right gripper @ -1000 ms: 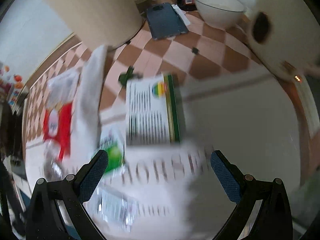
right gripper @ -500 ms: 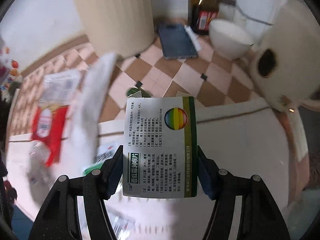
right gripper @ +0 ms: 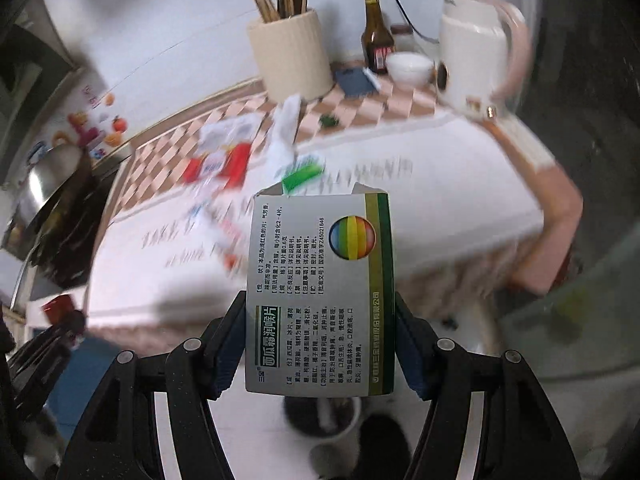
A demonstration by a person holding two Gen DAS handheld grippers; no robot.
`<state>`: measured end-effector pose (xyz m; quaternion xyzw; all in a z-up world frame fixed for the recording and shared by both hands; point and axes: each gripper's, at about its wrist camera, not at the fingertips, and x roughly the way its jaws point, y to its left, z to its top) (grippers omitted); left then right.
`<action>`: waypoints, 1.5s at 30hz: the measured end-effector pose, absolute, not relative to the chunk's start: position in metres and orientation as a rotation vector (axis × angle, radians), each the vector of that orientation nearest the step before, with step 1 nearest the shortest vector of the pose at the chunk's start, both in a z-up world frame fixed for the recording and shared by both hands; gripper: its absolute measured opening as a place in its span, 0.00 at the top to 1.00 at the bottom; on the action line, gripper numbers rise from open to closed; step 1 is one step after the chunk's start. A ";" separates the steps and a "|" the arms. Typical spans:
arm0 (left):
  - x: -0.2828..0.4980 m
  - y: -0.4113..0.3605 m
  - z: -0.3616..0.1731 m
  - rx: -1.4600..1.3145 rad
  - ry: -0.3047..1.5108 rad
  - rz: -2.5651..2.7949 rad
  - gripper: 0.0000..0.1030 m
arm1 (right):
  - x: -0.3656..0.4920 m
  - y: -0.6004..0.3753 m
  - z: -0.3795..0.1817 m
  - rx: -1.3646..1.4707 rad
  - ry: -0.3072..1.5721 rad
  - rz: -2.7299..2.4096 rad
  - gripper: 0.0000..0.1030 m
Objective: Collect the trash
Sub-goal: 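Lower both held items over the bin and open both tools, then raise both tools from the bin back toward the counter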
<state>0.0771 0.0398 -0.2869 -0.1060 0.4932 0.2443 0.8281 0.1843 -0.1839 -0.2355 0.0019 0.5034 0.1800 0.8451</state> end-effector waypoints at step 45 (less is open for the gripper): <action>0.030 0.040 -0.810 -0.560 1.652 0.464 0.01 | 0.073 -0.160 -0.838 -0.284 1.733 0.469 0.00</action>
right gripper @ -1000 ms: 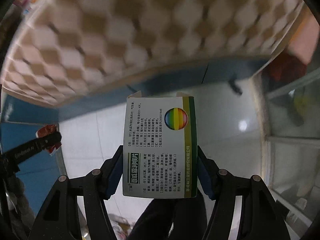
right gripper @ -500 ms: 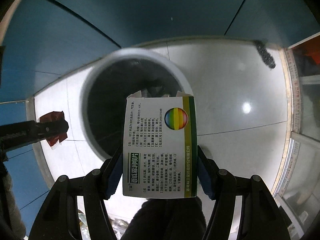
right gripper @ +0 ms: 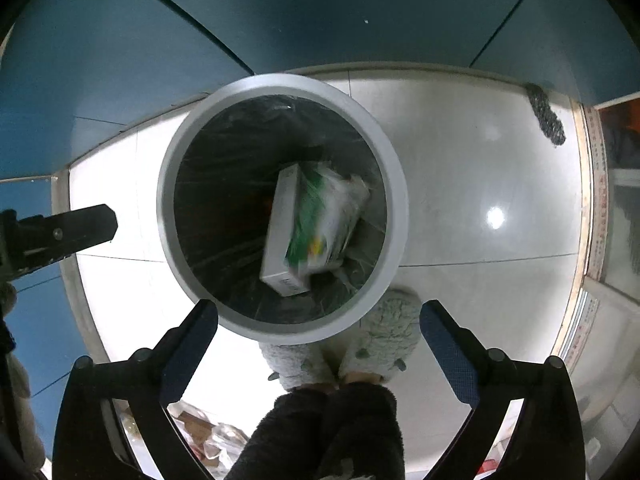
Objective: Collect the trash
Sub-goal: 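Raise both tools from the bin back toward the counter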
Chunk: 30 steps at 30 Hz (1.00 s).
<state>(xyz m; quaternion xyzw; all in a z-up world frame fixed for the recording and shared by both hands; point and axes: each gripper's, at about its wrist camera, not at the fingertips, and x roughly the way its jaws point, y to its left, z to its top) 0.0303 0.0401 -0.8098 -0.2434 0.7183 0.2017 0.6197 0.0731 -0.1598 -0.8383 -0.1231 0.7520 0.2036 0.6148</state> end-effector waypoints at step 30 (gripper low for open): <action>-0.019 -0.025 -0.499 -0.391 1.479 0.453 0.01 | 0.037 -0.189 -0.510 -0.279 1.528 0.414 0.00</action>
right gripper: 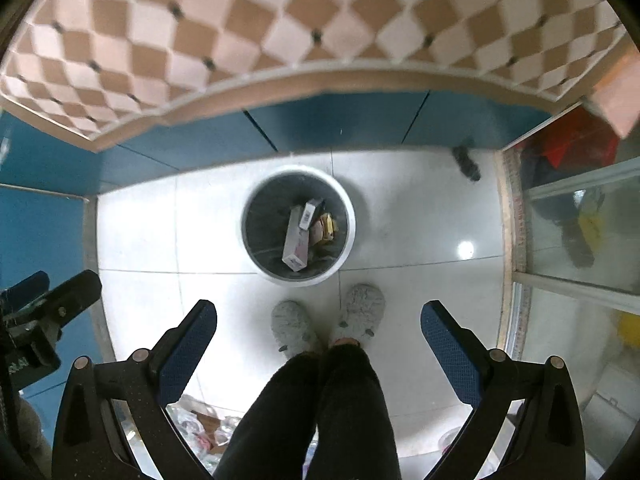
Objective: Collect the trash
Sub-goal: 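Raise both tools from the bin back toward the counter, then grasp the clear plastic bag with the left tool while the right tool grasps the white sachet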
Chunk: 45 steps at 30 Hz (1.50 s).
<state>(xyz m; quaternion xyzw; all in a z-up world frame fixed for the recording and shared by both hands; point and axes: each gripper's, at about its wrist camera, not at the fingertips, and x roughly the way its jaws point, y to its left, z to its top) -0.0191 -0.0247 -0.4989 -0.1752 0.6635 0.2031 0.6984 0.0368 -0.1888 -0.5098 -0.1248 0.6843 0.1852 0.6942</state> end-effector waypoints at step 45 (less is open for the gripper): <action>0.341 0.069 -0.397 -0.537 1.346 0.631 0.79 | 0.410 -0.174 -0.325 -0.055 1.397 0.458 0.00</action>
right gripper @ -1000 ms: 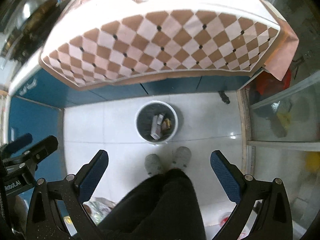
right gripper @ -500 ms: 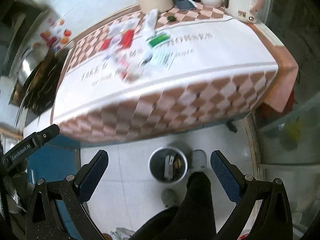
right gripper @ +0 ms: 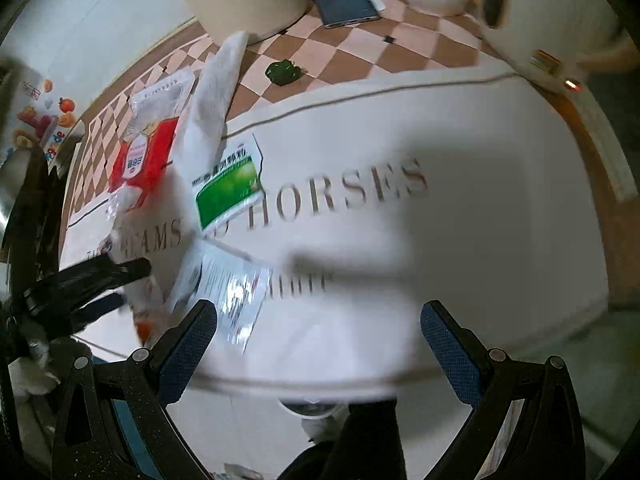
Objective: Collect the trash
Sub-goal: 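Grasp the clear plastic bag with the left tool while the right tool grasps the white sachet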
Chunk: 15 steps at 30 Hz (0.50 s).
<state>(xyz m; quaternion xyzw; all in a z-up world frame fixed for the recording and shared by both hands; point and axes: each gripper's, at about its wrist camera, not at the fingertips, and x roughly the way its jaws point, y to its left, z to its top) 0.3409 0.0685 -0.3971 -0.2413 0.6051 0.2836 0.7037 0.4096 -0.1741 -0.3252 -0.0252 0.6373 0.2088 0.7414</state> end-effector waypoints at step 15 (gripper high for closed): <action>0.254 0.073 -0.395 -0.300 1.354 0.738 0.98 | 0.359 -0.050 -0.365 -0.520 1.243 0.685 0.28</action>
